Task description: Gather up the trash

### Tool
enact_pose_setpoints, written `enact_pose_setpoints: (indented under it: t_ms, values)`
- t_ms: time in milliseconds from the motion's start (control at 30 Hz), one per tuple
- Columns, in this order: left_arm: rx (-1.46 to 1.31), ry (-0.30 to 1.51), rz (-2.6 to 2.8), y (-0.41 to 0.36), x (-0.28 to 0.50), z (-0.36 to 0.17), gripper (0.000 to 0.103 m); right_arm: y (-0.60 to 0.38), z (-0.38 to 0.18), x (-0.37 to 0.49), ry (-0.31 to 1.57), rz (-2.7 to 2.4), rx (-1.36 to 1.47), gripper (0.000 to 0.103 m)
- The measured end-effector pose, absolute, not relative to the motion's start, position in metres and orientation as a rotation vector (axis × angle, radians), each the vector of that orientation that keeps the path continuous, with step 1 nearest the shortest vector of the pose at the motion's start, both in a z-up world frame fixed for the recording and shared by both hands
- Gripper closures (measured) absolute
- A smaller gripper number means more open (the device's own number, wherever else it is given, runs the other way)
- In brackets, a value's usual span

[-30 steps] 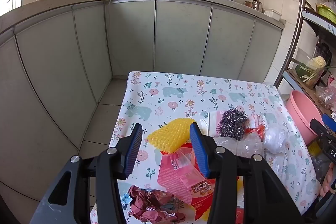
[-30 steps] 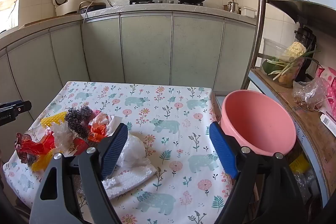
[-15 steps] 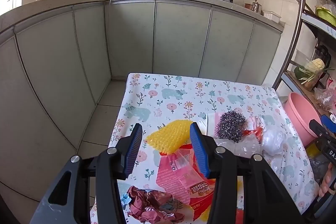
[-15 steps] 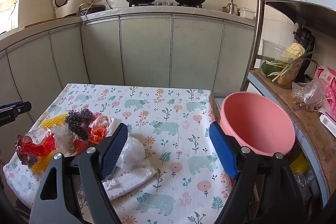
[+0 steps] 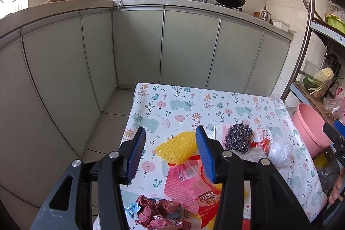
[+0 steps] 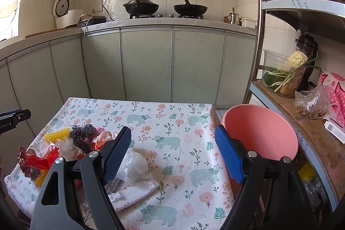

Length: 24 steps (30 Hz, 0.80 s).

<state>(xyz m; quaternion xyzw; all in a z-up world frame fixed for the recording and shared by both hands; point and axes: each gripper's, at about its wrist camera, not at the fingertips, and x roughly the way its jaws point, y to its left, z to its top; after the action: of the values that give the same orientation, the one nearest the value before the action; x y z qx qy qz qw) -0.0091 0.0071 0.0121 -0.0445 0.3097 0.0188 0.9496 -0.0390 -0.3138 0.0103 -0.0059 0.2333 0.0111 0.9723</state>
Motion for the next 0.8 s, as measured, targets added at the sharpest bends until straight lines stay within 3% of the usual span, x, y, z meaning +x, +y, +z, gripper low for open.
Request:
enact_pose_setpoints:
  t_ms: [800]
  values:
    - [-0.104, 0.616, 0.041, 0.0119, -0.0129, 0.0146, 0.055, -0.3092, 0.0135, -0.0419, 0.469, 0.024, -0.026, 0.023]
